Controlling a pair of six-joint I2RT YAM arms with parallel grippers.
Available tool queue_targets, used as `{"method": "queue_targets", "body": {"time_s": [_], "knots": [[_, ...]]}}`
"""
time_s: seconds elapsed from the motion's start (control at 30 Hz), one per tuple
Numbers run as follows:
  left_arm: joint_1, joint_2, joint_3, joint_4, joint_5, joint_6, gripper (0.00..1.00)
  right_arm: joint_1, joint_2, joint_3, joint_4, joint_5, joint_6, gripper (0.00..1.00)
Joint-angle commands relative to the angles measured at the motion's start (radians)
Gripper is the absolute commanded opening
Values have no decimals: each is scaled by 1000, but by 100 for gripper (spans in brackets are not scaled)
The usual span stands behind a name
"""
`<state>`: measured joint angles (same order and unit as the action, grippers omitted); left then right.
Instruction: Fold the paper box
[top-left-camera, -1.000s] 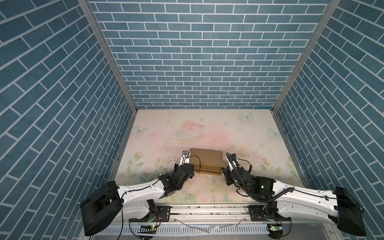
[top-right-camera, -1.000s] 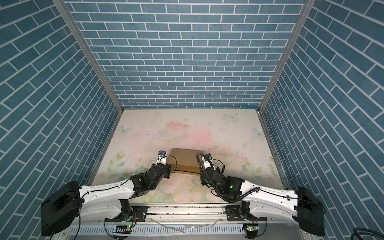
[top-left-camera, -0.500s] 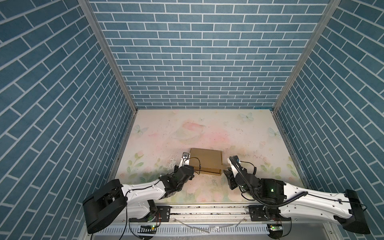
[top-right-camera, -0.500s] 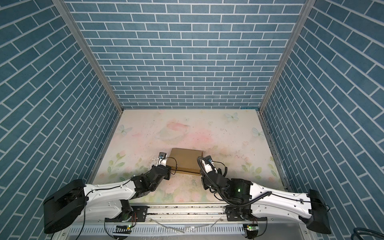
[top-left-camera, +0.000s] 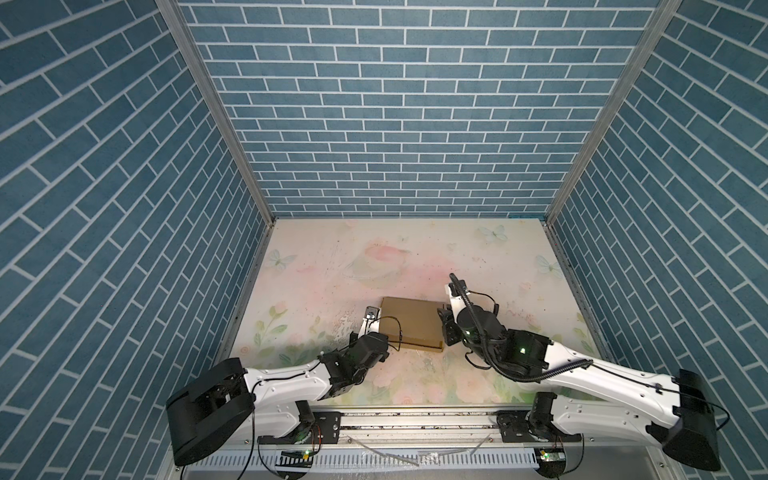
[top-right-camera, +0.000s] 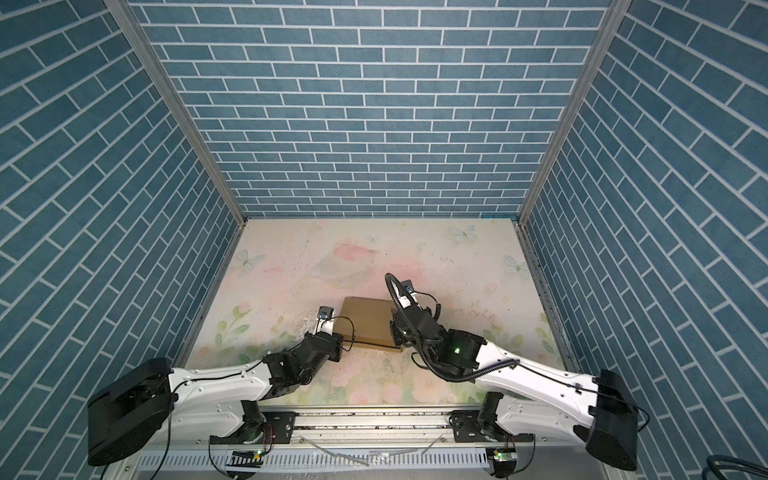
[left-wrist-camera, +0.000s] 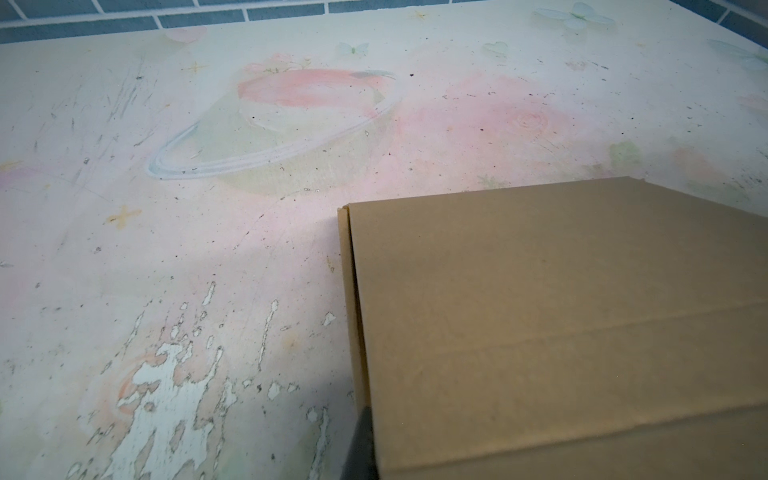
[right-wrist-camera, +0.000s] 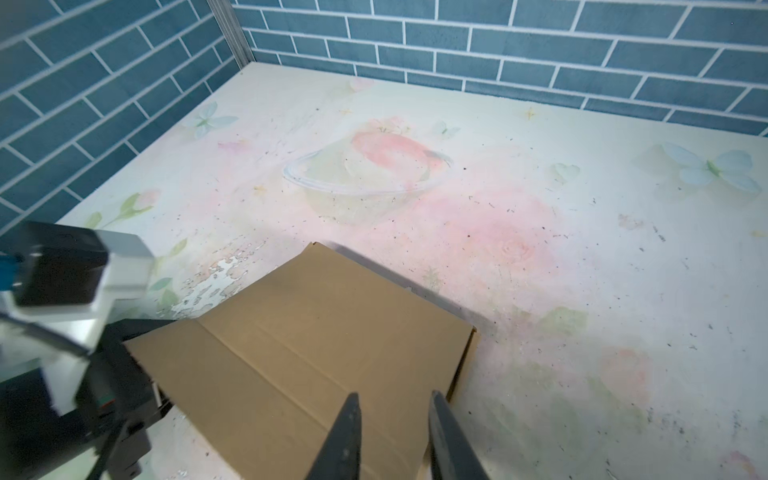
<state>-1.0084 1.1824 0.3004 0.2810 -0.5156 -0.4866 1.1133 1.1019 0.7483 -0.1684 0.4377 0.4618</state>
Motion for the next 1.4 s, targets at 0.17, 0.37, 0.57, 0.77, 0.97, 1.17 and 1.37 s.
{"method": "queue_targets", "body": {"time_s": [0.17,0.37,0.57,0.77,0.97,1.17,1.37], "knots": [[-15,-49,-33,-83,16,-18,6,-28,238,71,138,-173,-25,27],[-16,-49,-51,-70,16,-18,10,-36,291,54,187,-197,-1,26],[-19,-61,-70,-57,10,-23,21,-41,303,36,205,-204,13,26],[-25,-93,-78,-73,1,-32,28,-49,318,19,229,-216,24,25],[-56,-151,-90,-126,-20,-61,34,-56,334,13,234,-222,29,25],[-91,-251,-95,-228,-47,-90,37,-65,337,1,242,-227,38,24],[-131,-346,-102,-361,-81,-165,39,-72,343,-8,247,-238,43,24]]}}
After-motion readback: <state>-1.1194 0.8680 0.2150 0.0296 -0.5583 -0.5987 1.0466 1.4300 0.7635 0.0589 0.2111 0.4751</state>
